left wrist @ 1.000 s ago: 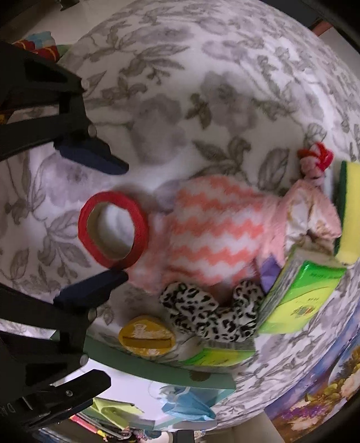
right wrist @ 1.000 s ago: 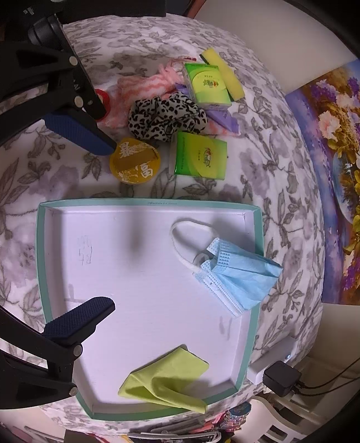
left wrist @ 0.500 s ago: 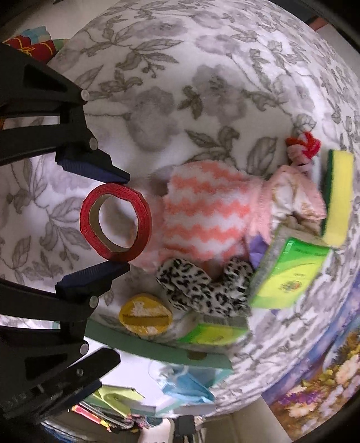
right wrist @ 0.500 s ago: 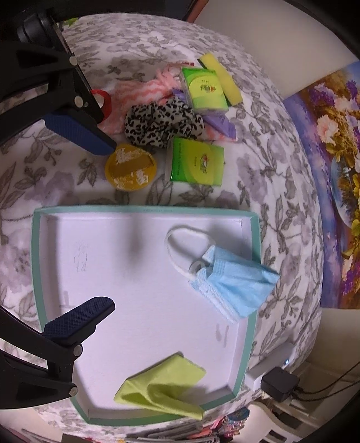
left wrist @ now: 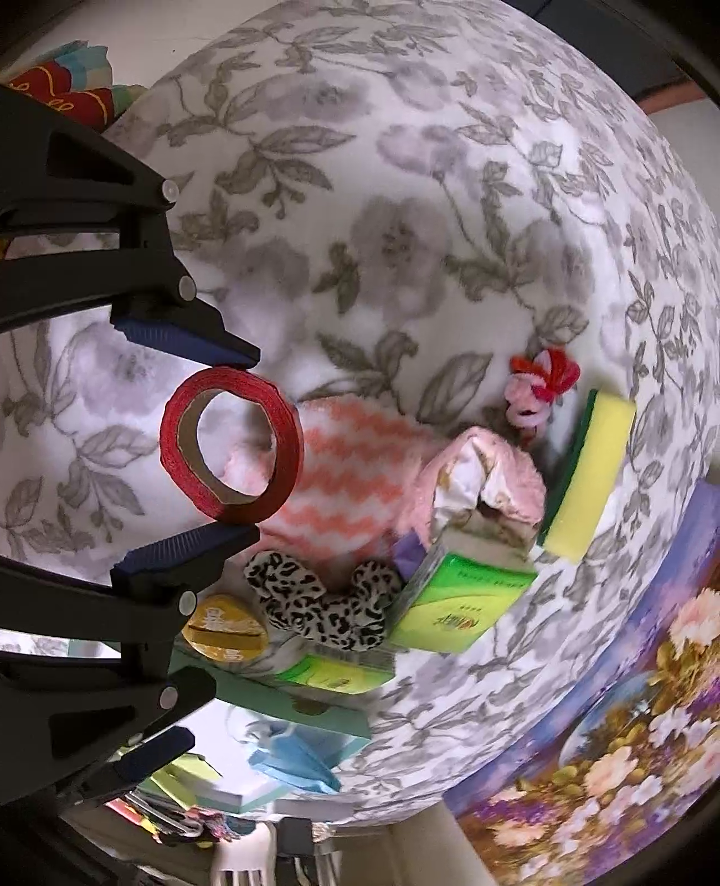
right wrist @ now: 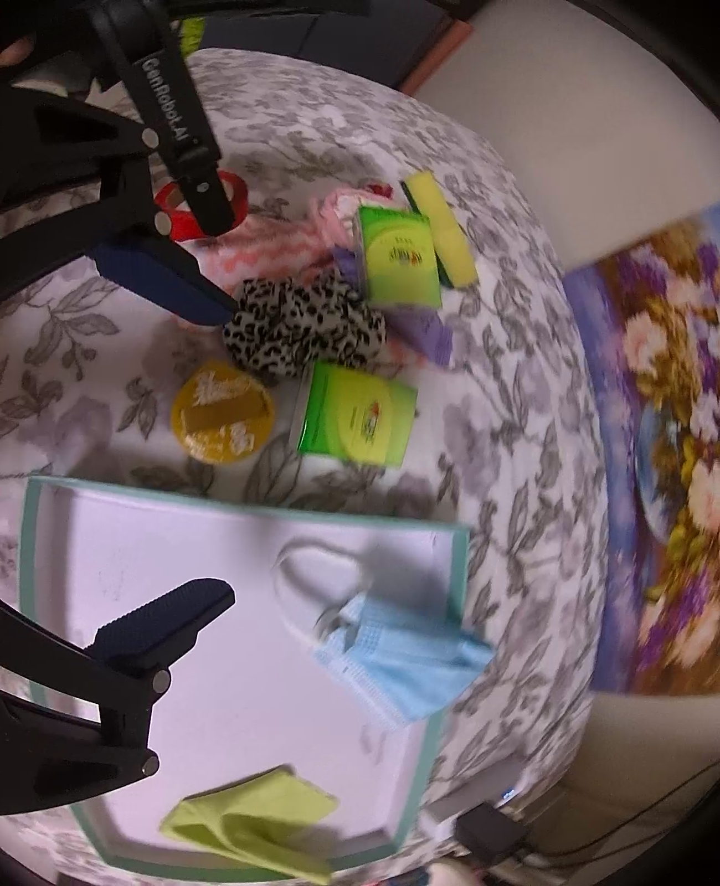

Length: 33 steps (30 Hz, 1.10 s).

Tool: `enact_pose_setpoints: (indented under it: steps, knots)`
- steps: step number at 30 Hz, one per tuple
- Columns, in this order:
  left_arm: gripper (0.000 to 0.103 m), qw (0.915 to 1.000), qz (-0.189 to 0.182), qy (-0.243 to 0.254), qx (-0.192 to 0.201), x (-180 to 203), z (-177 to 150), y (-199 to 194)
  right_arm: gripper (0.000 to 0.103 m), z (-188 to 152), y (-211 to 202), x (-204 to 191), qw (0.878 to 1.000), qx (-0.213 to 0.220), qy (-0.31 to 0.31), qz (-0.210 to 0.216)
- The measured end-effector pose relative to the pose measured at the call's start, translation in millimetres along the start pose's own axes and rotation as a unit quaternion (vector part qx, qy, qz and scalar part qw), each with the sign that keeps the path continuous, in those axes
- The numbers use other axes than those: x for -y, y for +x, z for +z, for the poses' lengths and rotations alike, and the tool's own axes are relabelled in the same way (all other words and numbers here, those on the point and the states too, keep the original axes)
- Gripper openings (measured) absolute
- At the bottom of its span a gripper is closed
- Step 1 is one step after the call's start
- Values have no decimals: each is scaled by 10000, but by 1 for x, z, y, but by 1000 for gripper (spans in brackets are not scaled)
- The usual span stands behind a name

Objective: Organize soft objects
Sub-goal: 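Lift the red tape roll with the left gripper while the right gripper grasps the yellow round tin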

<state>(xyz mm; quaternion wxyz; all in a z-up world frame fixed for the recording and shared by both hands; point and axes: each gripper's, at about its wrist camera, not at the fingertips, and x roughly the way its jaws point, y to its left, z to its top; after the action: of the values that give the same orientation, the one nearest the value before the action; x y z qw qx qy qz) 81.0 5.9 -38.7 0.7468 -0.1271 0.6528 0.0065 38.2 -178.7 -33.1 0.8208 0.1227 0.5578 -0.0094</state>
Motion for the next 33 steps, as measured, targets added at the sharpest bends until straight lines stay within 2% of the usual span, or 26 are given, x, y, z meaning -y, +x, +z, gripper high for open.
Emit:
enact_pose_setpoints:
  steps: [6, 12, 16, 18, 33]
  knots:
    - [58, 9998, -93, -138, -57, -11, 5, -5, 80, 2, 5, -17, 9989, 32, -471, 22]
    - [58, 9996, -159, -213, -53, -15, 4, -3, 76, -1, 17, -26, 9971, -139, -735, 105]
    - [58, 9995, -188, -238, -66, -15, 6, -3, 76, -3, 28, -30, 9955, -281, -899, -23]
    - [58, 9995, -194, -241, -69, -14, 7, -2, 70, -4, 33, -29, 9954, -332, -894, -63]
    - [58, 9995, -238, -190, -116, -11, 8, 3, 65, -13, 53, -44, 9889, -474, -1341, -421]
